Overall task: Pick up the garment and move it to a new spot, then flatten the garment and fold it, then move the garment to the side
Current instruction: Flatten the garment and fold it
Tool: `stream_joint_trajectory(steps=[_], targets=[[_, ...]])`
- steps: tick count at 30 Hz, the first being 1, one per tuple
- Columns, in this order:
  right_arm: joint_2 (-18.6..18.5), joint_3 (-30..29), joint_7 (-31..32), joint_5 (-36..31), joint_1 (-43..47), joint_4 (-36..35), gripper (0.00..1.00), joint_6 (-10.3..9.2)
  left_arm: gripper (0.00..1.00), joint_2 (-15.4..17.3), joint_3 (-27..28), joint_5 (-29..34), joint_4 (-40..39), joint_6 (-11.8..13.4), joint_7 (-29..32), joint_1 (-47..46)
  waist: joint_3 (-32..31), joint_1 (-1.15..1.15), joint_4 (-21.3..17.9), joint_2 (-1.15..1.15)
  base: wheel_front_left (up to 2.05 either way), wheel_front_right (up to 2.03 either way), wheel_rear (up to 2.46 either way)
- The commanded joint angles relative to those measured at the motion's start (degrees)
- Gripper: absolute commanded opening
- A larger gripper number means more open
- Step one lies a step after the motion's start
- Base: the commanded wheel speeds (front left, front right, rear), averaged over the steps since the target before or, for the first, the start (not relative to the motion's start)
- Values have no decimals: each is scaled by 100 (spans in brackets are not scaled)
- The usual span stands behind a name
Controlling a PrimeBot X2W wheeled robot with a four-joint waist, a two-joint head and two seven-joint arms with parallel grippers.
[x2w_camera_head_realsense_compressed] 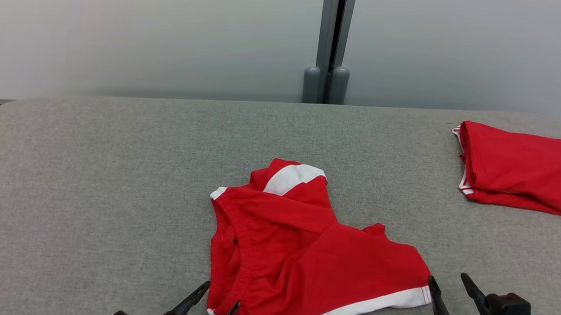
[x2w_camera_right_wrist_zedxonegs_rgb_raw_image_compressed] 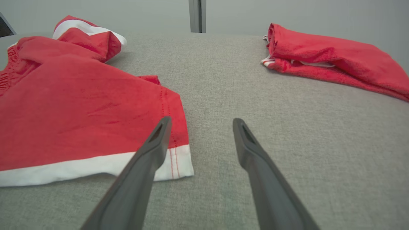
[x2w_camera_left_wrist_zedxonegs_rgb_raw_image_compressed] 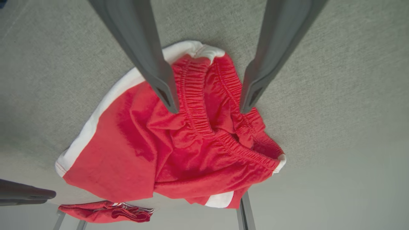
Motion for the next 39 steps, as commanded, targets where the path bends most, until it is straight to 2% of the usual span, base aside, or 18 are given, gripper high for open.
stream_joint_trajectory(steps=[1, 12, 21, 27, 28, 29, 30, 31, 32, 39], targets=[[-40, 46, -2, 42, -92, 73, 100, 1, 100, 74, -84, -59, 29, -6, -26, -117, 34, 0, -11, 0, 0, 0, 0], [-123, 651, -2, 295, -519, 836, 100, 1, 100, 339, -940, -519, 704, -6, -26, -558, 256, 0, -135, 0, 0, 0, 0], [-41, 1205, -2, 510, -870, 1190, 100, 1, 100, 301, -1411, -829, 1156, -6, -20, -882, 386, 0, -185, 0, 0, 0, 0], [-55, 1593, 3, 682, -1018, 1343, 100, 2, 100, 294, -1516, -965, 1275, -6, -12, -1000, 450, 0, -145, 0, 0, 0, 0], [-58, 1632, 5, 719, -1044, 1365, 86, 2, 100, 285, -1544, -1010, 1323, -6, -7, -1010, 454, 0, -137, 0, 0, 0, 0], [-46, 1649, 5, 779, -1072, 1336, 35, 2, 83, 274, -1568, -1047, 1354, -5, -6, -1028, 455, 0, -127, 0, 0, 0, 0], [-44, 1639, 4, 826, -1089, 1299, 5, 2, 83, 256, -1581, -1104, 1376, -5, -6, -1043, 451, 0, -116, 0, 0, 0, 0], [-47, 1631, 4, 861, -1087, 1280, 0, 1, 11, 240, -1601, -1169, 1399, -5, -5, -1044, 445, 0, -109, 0, 0, 0, 0], [-54, 1631, 3, 885, -1079, 1258, 0, 1, 0, 222, -1628, -1227, 1417, -5, -6, -1050, 438, 0, -105, 0, 0, 0, 0], [-154, 1477, -2, 917, -889, 670, 0, 1, 0, 217, -1582, -1386, 996, -6, -15, -1154, 382, 0, -76, 0, 0, 0, 0]])
